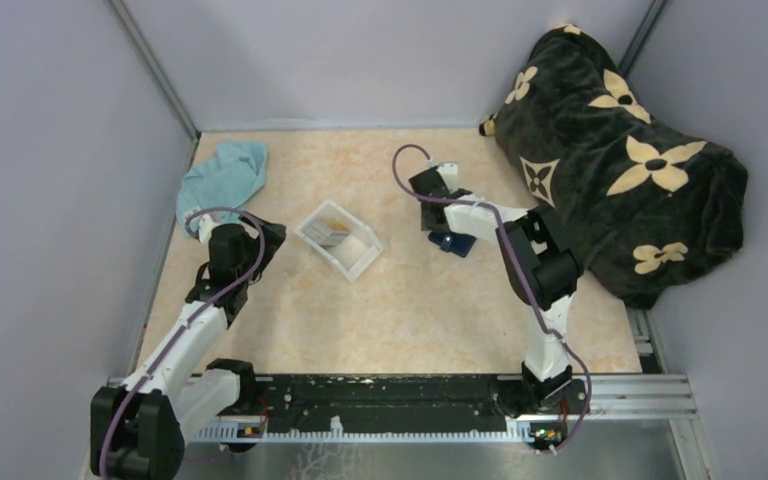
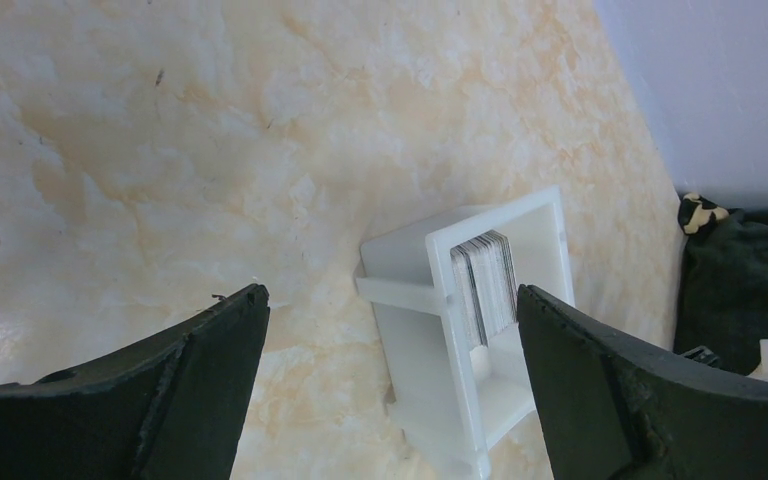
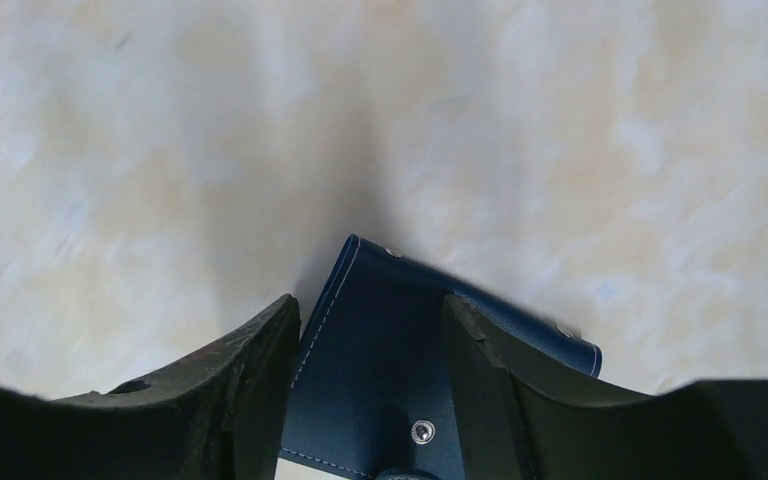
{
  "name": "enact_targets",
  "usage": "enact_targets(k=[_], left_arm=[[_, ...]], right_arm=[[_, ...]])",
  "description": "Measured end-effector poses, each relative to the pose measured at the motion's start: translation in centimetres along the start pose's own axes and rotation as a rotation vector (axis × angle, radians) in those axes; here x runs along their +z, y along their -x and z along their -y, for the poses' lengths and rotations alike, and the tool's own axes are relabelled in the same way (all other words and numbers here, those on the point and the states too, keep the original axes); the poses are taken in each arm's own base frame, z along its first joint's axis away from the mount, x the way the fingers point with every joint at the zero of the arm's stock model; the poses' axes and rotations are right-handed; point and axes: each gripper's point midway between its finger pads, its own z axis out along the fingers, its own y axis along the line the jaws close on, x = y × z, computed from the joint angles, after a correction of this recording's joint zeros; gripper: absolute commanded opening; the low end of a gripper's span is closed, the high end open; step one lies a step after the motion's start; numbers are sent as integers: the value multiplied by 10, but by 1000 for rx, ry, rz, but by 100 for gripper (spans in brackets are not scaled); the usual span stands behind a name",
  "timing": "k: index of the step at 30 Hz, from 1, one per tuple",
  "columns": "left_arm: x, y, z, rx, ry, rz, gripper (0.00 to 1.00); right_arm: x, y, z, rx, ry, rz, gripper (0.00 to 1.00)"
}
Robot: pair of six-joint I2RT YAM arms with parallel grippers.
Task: Put the credit cards into the card holder
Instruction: Move the card holder to the center of the board.
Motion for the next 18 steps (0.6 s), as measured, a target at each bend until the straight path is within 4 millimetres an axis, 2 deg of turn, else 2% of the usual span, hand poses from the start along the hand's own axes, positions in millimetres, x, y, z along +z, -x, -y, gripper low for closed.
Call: enact_targets(k=[7, 11, 14, 16, 18], left_arm=[[-15, 5, 3, -3, -19, 7, 99], [-20, 2, 5, 0, -32, -8, 99], [-21, -4, 7, 8, -40, -30, 99], [-21, -10, 9, 19, -45, -50, 99], [-20, -16, 9, 31, -43, -72, 99]], right_arm=[[-60, -56, -70, -141, 123, 17, 56], [-102, -89, -90, -244, 191, 1, 59], [-130, -84, -87, -261, 215, 24, 62], [-147, -69, -80, -238, 227, 61, 63], [-170, -45, -70, -196, 254, 124, 63]])
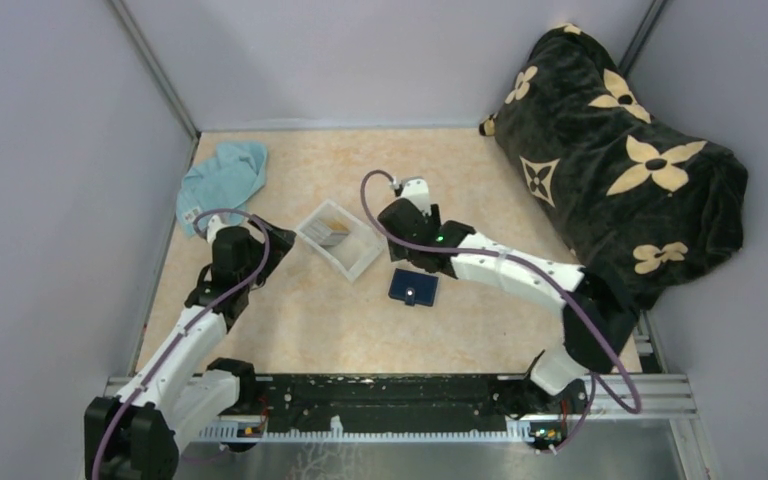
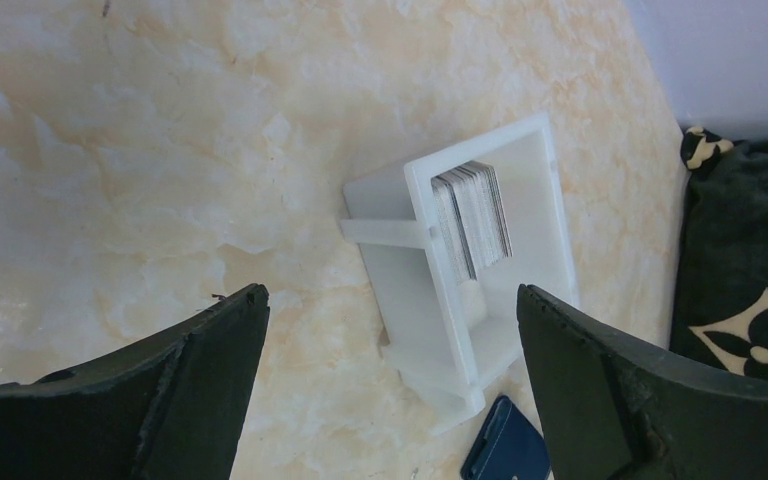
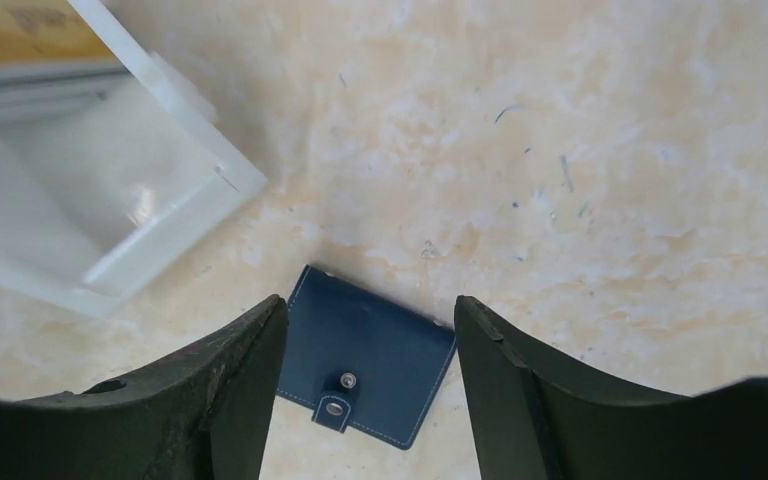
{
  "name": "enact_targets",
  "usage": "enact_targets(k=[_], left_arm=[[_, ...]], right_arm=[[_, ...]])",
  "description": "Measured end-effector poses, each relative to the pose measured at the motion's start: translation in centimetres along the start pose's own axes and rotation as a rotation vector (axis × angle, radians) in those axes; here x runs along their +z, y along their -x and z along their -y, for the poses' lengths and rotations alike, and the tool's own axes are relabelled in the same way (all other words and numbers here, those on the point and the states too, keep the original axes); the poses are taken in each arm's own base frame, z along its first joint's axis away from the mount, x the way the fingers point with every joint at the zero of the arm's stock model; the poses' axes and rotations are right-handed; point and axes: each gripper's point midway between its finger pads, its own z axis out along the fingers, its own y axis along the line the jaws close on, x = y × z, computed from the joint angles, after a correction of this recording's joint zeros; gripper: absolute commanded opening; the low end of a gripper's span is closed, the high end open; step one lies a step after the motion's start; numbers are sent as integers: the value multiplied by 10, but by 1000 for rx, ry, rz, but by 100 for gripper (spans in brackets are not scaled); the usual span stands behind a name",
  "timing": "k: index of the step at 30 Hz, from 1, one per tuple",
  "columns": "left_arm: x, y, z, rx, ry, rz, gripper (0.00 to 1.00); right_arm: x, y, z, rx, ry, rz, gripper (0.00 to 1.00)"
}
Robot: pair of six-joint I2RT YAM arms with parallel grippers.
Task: Put the credit cards into the card holder
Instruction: Move the card holder to the center of the board.
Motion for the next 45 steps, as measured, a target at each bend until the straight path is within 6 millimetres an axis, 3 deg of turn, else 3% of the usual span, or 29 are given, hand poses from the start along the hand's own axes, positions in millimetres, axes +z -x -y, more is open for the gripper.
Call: enact_targets(k=[4, 7, 10, 12, 16, 20, 29, 34, 45], left_arm=[[0, -5, 3, 22, -4, -21, 99], [-2, -8, 8, 45, -18, -28, 97], [-6, -16, 11, 82, -36, -49, 92], [-9, -21, 14, 104, -46, -60, 86], [-18, -28, 21, 164, -67, -66, 85], [-25, -37, 32, 212, -94, -75, 84], [-29, -52, 36, 278, -85, -91, 83], [-30, -54, 33, 296, -75, -92, 83], [-31, -55, 30, 323, -62, -88, 83]], right_arm=[[-45, 39, 16, 70, 38, 127, 60], [-62, 41, 31, 111, 34, 165, 45], [-56, 7, 47, 127, -2, 120, 32], [-45, -32, 59, 130, -40, 58, 30], [-28, -101, 78, 139, -104, -62, 23], [-21, -128, 80, 180, -106, -101, 19], [9, -136, 51, 242, -49, -121, 18], [24, -118, 38, 288, -19, -89, 17], [60, -81, 47, 354, 18, -55, 17]])
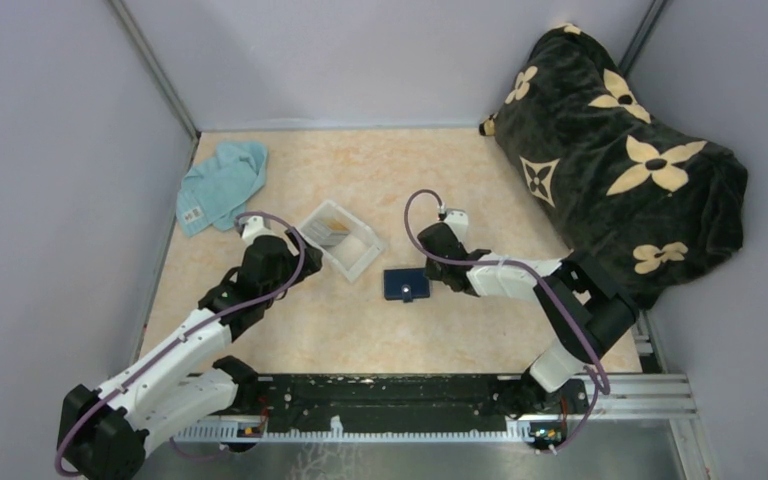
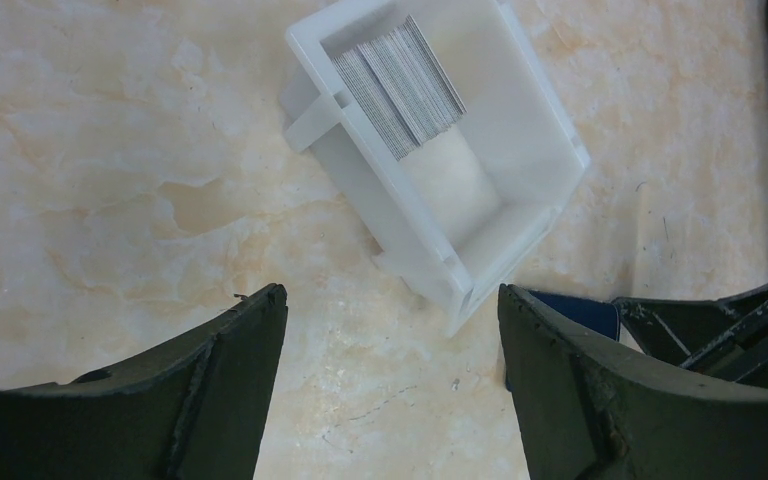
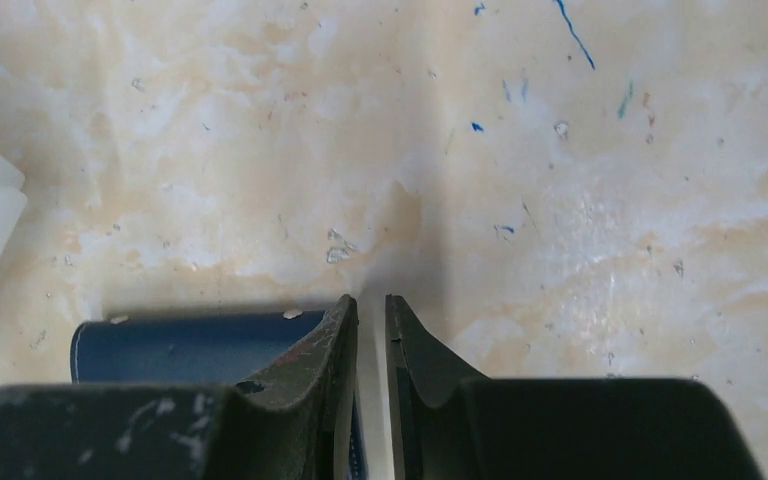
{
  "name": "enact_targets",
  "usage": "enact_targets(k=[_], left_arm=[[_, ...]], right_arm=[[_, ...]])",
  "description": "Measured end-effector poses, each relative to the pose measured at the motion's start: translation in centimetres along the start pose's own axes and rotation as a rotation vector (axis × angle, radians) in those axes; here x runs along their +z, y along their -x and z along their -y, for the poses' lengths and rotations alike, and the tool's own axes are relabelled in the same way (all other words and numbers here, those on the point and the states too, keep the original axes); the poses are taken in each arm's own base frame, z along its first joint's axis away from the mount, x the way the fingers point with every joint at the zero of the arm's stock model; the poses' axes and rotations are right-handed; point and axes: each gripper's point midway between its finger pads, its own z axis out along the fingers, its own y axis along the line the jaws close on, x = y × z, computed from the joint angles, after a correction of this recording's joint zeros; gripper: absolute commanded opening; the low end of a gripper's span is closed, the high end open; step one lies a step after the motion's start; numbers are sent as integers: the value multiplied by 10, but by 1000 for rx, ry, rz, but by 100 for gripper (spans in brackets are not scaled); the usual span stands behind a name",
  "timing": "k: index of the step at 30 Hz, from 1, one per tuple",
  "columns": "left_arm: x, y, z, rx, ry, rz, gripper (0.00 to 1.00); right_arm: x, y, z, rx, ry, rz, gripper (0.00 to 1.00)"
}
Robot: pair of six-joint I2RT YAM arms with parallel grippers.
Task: Put the credit cards into the card holder
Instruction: Move the card holder to the center of the board.
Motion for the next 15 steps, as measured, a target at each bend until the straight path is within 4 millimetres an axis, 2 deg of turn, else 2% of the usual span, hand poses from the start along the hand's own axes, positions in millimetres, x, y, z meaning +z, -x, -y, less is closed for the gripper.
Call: enact_targets(k=[4, 8, 11, 15], left_arm=[[0, -5, 1, 19, -3, -13, 83], [-3, -14, 5, 62, -17, -40, 81], [-8, -23, 15, 106, -56, -67, 80], [-22, -40, 40, 169, -139, -114, 78]], right_arm=[[10, 12, -9, -19, 26, 4, 24], [7, 31, -16, -54, 38, 40, 28], [-6, 46, -17, -68, 46, 76, 32], [-43, 70, -19, -47, 93, 148, 33]])
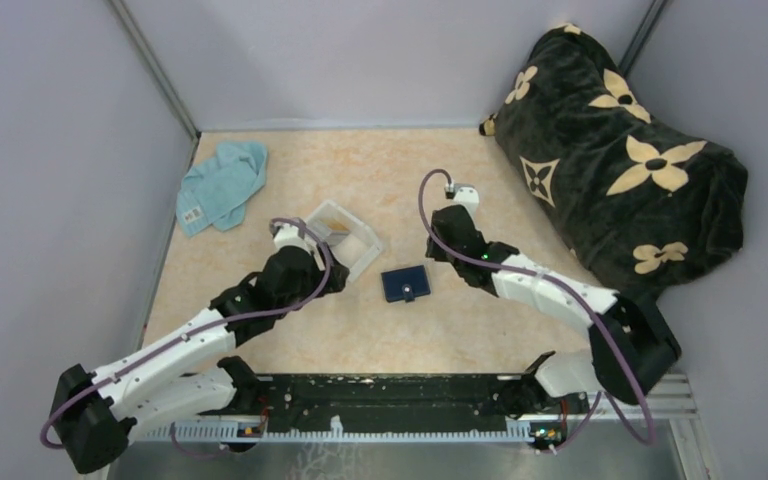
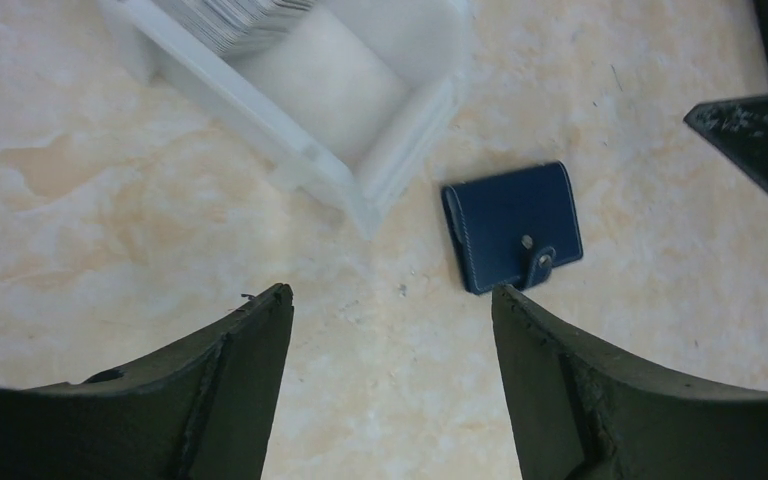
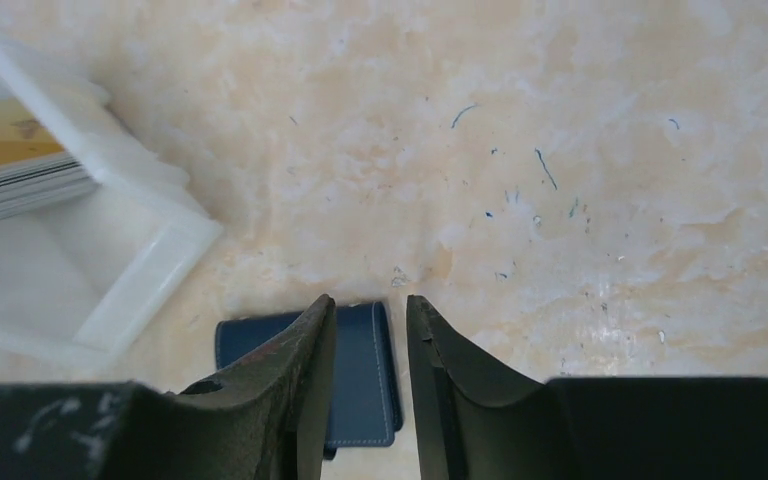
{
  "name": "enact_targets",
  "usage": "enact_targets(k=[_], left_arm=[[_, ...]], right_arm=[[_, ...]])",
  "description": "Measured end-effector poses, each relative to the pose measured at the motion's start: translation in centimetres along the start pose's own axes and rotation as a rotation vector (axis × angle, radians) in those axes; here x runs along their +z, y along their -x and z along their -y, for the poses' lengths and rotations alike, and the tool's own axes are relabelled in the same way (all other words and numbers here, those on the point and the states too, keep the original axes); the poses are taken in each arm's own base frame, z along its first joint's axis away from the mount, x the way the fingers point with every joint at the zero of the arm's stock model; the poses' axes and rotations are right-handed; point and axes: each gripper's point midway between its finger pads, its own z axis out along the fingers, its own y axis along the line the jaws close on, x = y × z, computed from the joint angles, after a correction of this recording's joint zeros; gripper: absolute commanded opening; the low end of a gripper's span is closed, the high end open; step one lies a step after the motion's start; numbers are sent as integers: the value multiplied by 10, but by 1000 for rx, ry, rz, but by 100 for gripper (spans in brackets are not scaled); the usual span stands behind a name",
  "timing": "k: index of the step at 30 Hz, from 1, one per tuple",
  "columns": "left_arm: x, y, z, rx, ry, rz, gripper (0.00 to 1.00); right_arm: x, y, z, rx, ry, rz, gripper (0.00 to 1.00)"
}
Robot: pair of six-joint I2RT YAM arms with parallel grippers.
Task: Put the credit cards into the card holder
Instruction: Adjust the card holder at the center of the board.
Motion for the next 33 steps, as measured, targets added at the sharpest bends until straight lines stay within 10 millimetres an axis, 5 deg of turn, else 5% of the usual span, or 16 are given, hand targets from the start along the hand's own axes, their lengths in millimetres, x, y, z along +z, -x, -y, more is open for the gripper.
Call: enact_targets(k=[5, 13, 17, 33], left_arm=[[-11, -24, 29, 76, -72, -50, 77], [-16, -83, 48, 200, -63, -149, 71], [-8, -107, 51, 267, -14, -186, 69], [36, -140, 61, 356, 133, -207, 68]], right_arm=[[-41, 5, -8, 6, 72, 45, 29], [-53, -90, -7, -58, 101, -138, 16], [-49, -114, -1, -49, 86, -196, 15], [-20, -129, -12, -25, 98, -221, 16]])
